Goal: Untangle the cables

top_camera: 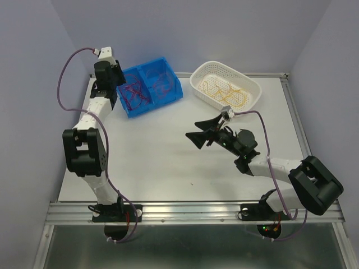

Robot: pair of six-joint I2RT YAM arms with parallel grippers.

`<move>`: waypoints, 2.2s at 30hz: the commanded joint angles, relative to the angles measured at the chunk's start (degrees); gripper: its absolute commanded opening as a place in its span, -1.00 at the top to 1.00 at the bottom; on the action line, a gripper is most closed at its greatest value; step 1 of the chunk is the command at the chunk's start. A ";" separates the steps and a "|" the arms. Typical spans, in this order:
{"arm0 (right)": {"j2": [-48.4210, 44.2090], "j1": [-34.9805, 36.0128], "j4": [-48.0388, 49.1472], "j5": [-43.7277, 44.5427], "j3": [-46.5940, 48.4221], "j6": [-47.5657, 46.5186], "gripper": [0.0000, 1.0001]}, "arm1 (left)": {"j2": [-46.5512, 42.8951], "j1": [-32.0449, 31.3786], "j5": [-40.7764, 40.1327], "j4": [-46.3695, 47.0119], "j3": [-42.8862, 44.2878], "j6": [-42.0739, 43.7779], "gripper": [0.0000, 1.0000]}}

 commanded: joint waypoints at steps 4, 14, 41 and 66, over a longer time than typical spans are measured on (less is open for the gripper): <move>-2.08 -0.21 0.35 0.01 0.51 -0.04 -0.85 | 3.33 -0.18 0.58 0.08 5.44 2.81 0.40; -4.10 -0.21 -0.71 -0.78 0.25 0.05 -0.85 | 13.94 -0.18 1.90 1.06 11.50 2.02 0.44; -24.48 -0.12 -32.16 16.61 -3.62 -7.95 -1.00 | -18.01 -1.77 4.98 7.11 -13.34 8.59 -0.83; -46.03 -0.21 -45.18 35.16 -15.58 -5.22 -1.00 | -68.82 -1.59 4.81 8.17 -57.66 9.14 -0.98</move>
